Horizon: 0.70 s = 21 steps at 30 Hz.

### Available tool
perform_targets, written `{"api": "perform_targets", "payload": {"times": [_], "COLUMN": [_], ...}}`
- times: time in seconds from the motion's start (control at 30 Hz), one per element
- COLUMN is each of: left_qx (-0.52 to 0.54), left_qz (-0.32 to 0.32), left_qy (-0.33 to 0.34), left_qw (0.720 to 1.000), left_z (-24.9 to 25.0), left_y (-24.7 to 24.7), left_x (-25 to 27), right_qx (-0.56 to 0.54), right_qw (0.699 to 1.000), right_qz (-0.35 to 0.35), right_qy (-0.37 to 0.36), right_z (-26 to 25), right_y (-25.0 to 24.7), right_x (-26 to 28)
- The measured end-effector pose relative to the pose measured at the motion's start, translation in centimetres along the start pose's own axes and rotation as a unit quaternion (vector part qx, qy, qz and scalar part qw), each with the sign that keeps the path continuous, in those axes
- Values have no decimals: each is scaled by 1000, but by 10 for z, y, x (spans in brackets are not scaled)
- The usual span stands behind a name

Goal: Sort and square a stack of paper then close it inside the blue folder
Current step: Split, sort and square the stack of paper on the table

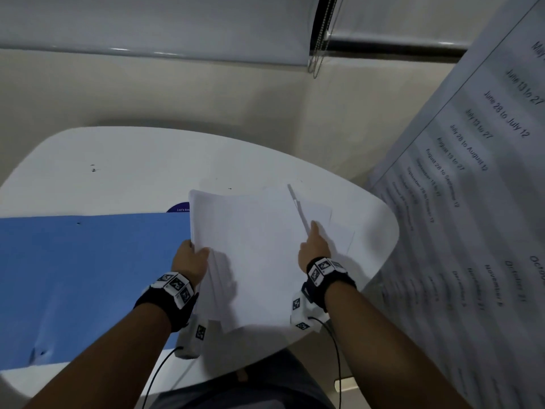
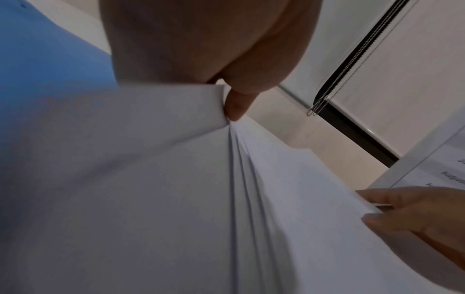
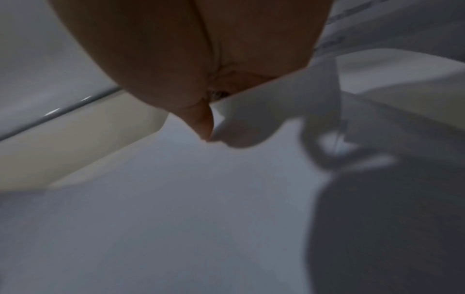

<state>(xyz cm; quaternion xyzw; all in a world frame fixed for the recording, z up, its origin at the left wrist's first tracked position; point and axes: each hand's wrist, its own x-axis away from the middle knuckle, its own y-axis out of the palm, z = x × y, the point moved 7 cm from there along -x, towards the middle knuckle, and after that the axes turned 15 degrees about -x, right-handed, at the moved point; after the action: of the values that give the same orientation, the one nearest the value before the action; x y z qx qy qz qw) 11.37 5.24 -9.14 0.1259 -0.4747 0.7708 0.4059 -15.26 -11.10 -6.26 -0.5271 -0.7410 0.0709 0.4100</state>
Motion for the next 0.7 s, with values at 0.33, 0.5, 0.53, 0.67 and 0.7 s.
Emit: {"api": "perform_targets", "payload": {"times": [0.33,0.5,0.53,0.67,0.7], "left_qx": [-10,-25,-9,63,93], "left_qz": [9,-3,-1,-5,-14], "left_qy": [-40,14,31,117,140], "left_qw": [999,1000,999,991,986], "left_z": [11,17,18,24,26], "left_y": [14,7,1,-25,-33], "left_x": [4,8,11,30,37], "right_qx": [66,64,41,-198,-234], "right_qw": [997,996,997,976,968], "right_qz": [-39,-64,-62,-87,-93], "right_qy": [3,-24,-20,0,-10], "right_z": [-10,-11,-10,-8,-13], "right_y": [43,59,56,39,33], "right_x": [6,11,11,18,20]}}
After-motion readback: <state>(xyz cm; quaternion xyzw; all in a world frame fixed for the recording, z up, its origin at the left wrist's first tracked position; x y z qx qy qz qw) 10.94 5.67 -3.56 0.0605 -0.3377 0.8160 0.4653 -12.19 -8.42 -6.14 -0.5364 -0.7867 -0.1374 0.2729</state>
